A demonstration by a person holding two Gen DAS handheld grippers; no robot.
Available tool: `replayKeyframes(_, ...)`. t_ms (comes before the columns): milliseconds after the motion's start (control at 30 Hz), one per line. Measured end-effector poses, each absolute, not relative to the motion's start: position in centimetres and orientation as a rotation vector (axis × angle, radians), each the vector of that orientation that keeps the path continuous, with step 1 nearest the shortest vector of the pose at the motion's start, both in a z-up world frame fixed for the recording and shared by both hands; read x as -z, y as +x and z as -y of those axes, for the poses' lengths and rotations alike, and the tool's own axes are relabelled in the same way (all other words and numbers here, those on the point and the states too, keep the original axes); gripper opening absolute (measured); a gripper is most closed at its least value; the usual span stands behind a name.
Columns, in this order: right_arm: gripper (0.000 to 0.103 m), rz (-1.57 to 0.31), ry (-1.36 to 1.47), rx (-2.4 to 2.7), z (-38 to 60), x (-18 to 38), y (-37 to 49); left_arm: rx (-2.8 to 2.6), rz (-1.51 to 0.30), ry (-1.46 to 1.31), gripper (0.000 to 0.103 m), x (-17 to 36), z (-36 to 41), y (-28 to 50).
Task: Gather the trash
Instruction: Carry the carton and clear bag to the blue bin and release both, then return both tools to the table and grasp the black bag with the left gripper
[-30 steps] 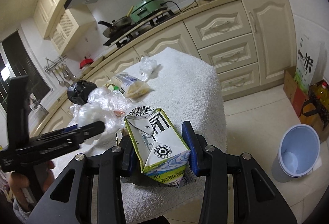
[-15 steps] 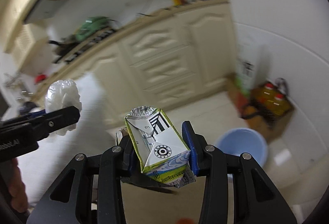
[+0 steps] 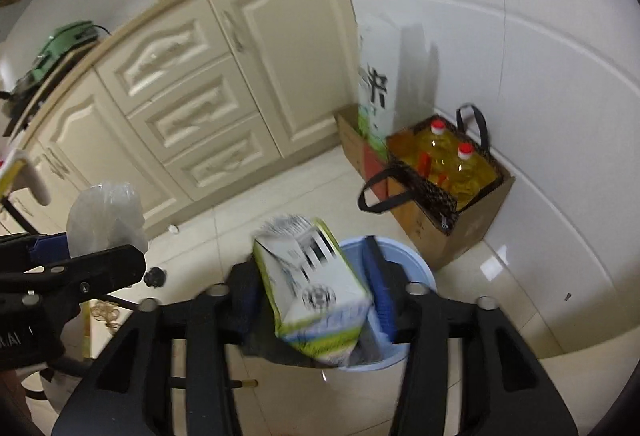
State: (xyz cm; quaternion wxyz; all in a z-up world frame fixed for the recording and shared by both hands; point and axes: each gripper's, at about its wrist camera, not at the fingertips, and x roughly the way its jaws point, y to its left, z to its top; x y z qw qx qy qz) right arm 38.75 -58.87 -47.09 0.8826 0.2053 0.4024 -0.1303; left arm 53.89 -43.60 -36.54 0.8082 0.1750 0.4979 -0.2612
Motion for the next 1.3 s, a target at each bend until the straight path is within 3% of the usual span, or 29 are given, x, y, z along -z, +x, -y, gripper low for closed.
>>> replayKeyframes(33,0.069,-0.851,0.427,0.290,59.4,47.8,38.9,0.567,-1.077,0.371,0.051,37.1,44.4,54.1)
replayKeyframes(67,0.073,-0.857,0.422,0.306,59.7,48.2,38.8,0.581,-1.096,0.367,0.051,38.3,45.5,55.3)
replayKeyframes(333,0.083,-0.914,0.446,0.377,61.6,50.4,36.9,0.603,-1.119,0.402,0.057,43.2,50.7,58.4)
replayKeyframes(467,0.083,-0.919,0.469,0.400,62.4,50.7,35.8,0.618,-1.115,0.381,0.083,43.1,51.5,58.2)
replayKeyframes(600,0.083,-0.910,0.484,0.400,62.6,50.2,35.1,0.595,-1.078,0.403,0.088,42.1,51.3,57.7)
replayKeyframes(1000,0.084,-0.816,0.472,0.355,59.4,43.1,33.4,0.455,-0.946,0.329,0.088,32.5,43.4,50.6)
replayKeyframes(1300,0.096,-0.672,0.375,0.245,51.5,32.2,32.0,0.355,-0.712,0.240,0.092,21.4,32.1,41.5)
